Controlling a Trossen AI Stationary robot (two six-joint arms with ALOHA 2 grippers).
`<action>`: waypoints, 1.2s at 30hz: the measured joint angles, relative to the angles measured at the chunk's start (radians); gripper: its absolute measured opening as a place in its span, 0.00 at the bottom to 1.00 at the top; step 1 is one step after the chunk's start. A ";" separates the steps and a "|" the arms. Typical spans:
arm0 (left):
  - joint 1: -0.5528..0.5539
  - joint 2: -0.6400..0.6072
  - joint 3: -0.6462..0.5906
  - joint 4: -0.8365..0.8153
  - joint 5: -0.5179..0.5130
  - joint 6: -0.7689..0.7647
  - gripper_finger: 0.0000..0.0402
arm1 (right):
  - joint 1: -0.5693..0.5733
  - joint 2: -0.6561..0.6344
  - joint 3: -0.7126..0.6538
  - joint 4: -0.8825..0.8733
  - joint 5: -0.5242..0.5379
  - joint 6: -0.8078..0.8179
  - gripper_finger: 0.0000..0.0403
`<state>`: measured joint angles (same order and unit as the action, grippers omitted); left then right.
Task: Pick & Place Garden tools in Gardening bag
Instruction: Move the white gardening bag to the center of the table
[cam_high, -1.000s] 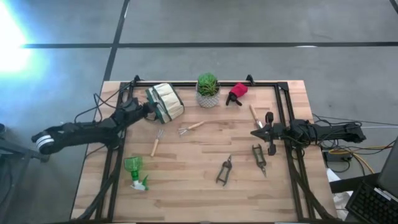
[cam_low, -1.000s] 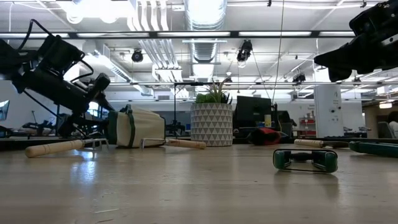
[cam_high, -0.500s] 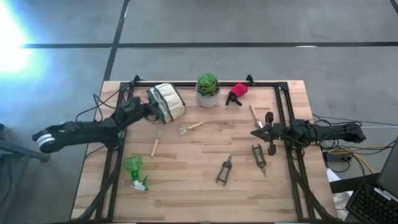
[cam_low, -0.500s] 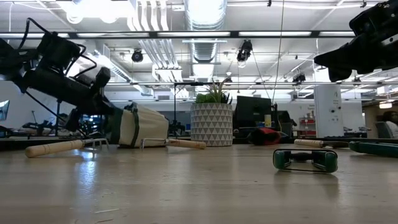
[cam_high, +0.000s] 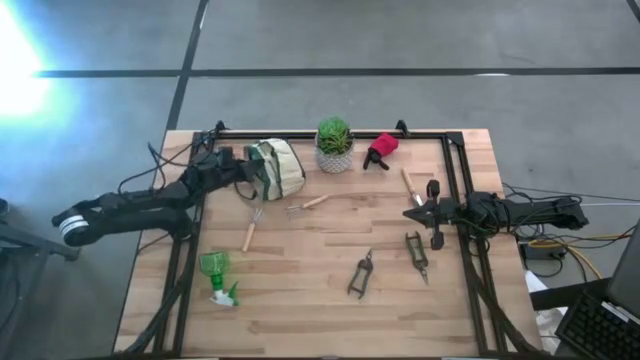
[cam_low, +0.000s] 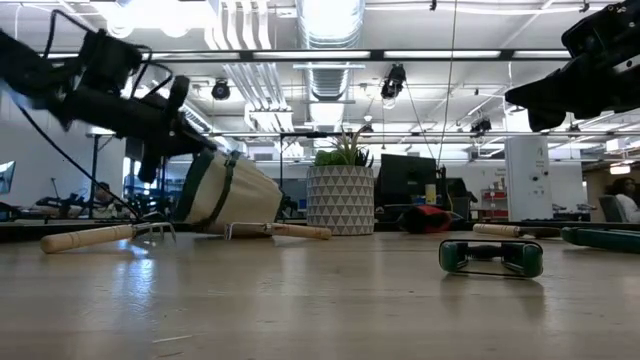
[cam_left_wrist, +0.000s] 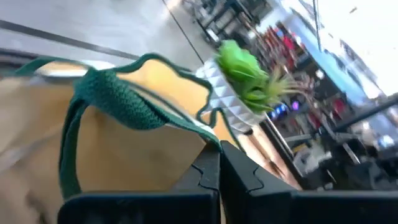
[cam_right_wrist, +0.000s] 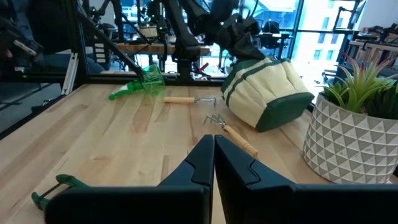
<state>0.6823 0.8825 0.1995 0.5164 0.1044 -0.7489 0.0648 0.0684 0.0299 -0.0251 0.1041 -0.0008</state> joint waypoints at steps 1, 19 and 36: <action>0.000 0.000 0.032 -0.046 0.015 0.019 0.00 | 0.000 0.000 0.000 0.000 0.000 0.000 0.02; -0.016 0.039 0.846 -1.065 0.071 0.390 0.00 | 0.000 0.000 0.000 0.000 0.000 0.000 0.02; -0.459 0.337 1.145 -1.246 0.162 0.541 0.00 | 0.000 0.000 0.000 0.000 0.000 0.000 0.02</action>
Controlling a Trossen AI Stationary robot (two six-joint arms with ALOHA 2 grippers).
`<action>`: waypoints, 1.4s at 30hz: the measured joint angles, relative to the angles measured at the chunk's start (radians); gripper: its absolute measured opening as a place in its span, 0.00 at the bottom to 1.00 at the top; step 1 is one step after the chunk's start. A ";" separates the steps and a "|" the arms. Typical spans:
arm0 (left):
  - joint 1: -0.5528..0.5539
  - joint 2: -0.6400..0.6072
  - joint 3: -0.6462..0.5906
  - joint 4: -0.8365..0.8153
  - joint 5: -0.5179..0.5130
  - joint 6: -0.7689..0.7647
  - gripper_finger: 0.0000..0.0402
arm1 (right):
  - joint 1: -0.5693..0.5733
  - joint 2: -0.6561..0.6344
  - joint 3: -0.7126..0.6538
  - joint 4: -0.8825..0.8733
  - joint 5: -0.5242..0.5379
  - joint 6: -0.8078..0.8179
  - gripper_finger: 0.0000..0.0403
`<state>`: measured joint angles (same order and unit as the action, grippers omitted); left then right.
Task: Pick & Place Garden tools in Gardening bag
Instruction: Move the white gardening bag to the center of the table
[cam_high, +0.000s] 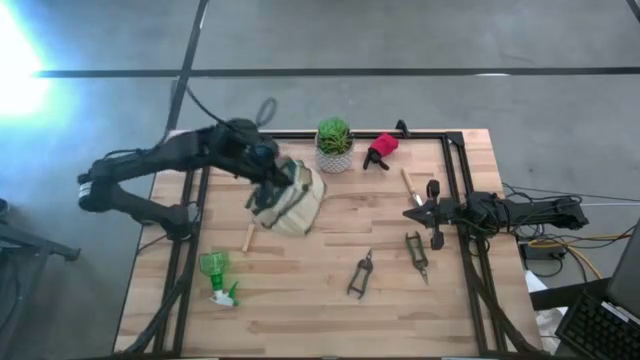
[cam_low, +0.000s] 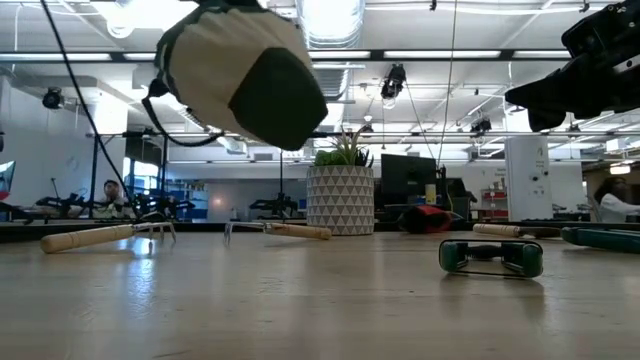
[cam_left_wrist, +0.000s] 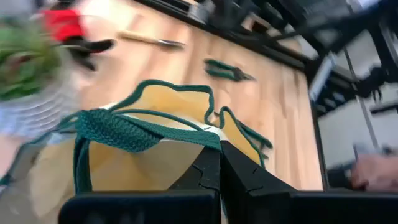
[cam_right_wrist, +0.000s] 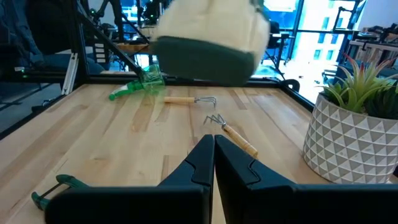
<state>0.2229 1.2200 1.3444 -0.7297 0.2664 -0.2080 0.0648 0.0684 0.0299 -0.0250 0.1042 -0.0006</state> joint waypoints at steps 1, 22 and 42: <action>-0.023 0.024 0.016 -0.001 -0.010 0.011 0.00 | 0.000 0.000 0.000 0.000 0.000 0.000 0.02; -0.298 0.365 0.129 -0.065 -0.276 0.176 0.00 | 0.000 0.000 0.000 0.000 0.000 0.000 0.02; -0.370 0.497 0.279 -0.266 -0.555 0.292 0.00 | 0.000 0.000 0.000 0.000 0.000 0.000 0.02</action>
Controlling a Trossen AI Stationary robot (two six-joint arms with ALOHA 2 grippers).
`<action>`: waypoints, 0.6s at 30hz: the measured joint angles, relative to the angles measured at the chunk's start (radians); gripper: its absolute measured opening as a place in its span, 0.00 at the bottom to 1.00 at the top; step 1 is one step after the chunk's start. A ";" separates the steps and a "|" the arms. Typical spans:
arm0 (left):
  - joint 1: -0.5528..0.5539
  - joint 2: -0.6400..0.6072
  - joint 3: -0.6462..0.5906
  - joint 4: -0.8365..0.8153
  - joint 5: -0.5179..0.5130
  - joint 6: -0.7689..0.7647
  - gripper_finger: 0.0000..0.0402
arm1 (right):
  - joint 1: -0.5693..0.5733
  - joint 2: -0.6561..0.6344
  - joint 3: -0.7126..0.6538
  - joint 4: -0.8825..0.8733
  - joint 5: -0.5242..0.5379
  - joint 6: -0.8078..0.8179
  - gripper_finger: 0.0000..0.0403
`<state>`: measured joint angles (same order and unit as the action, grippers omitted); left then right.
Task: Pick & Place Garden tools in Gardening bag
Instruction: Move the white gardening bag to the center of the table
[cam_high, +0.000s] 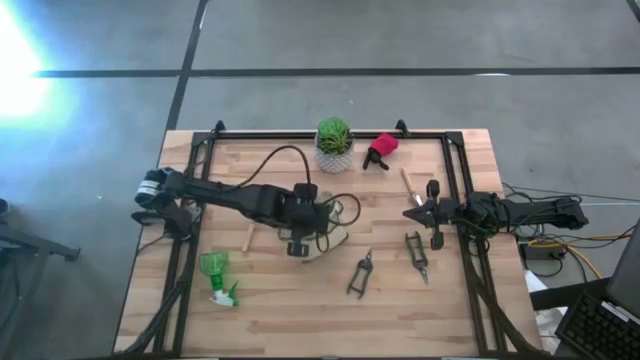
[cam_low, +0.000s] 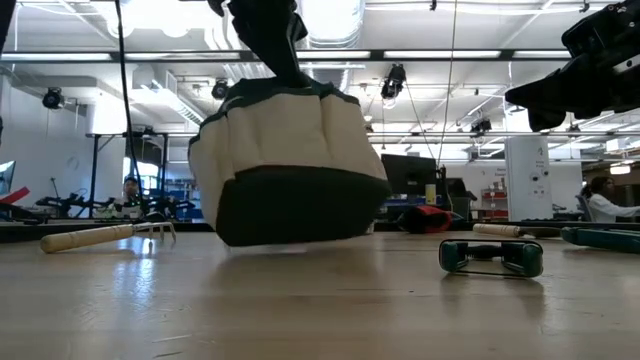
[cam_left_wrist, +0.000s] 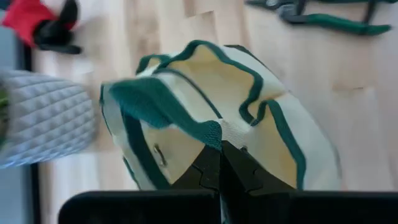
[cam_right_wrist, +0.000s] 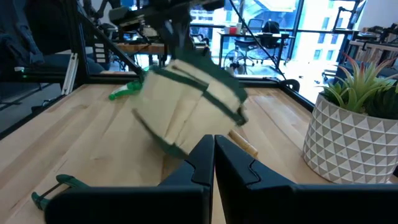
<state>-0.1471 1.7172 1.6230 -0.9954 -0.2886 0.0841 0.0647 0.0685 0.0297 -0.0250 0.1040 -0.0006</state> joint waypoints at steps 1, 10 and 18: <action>0.001 0.000 0.008 -0.010 -0.002 0.000 0.00 | 0.000 0.000 0.000 0.000 0.000 0.000 0.02; -0.001 0.003 -0.005 0.018 0.004 -0.002 0.00 | 0.000 0.000 0.000 0.000 0.000 0.000 0.02; -0.024 0.075 -0.039 0.057 0.019 -0.013 0.00 | 0.000 0.000 0.000 0.000 0.000 0.000 0.02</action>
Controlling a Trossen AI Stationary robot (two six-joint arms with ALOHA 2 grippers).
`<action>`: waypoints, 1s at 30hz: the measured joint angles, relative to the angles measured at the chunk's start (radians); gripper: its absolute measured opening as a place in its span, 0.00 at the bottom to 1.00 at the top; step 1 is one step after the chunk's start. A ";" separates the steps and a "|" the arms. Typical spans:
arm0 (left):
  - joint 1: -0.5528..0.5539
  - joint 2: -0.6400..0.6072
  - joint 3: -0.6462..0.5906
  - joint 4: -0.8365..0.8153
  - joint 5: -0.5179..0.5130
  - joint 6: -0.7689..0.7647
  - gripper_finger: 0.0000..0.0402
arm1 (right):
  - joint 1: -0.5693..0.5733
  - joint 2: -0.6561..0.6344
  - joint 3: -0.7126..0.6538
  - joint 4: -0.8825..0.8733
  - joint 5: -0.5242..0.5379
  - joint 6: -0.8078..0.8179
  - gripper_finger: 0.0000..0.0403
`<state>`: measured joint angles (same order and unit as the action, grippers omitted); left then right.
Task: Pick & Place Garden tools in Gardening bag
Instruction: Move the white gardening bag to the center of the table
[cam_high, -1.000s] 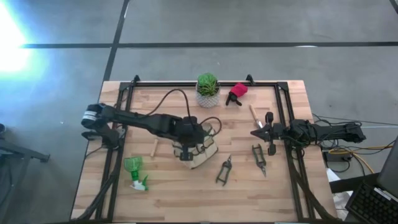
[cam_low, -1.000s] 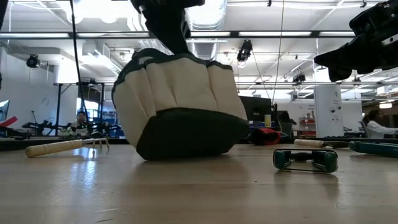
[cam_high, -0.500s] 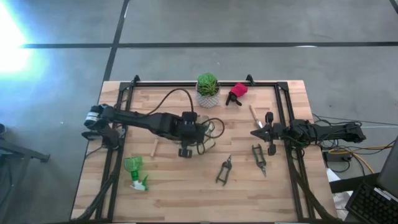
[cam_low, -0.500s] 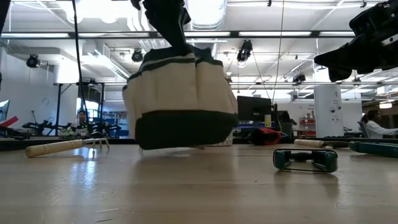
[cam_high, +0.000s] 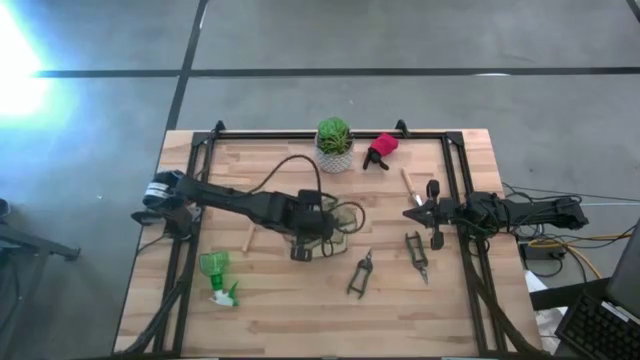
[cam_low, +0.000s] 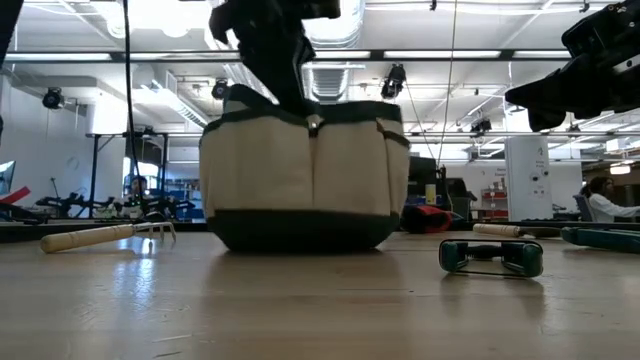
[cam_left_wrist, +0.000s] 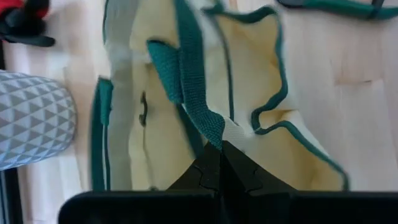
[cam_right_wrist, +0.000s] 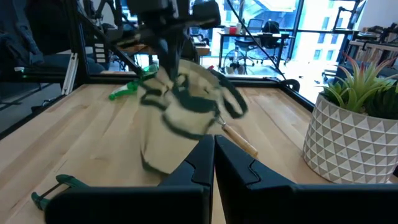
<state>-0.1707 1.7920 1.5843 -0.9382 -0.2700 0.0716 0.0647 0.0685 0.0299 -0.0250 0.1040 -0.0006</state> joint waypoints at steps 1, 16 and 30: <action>-0.005 0.010 0.001 0.002 0.004 0.000 0.00 | 0.000 0.000 0.000 0.000 0.000 0.000 0.02; -0.072 0.040 0.023 0.058 0.067 -0.031 0.00 | 0.000 0.000 0.000 0.000 0.000 0.000 0.02; -0.080 0.040 0.027 0.121 0.208 -0.032 0.00 | 0.000 0.000 0.000 0.000 0.000 0.000 0.02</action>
<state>-0.2508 1.8317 1.6115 -0.8177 -0.0615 0.0399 0.0650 0.0685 0.0299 -0.0250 0.1040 -0.0007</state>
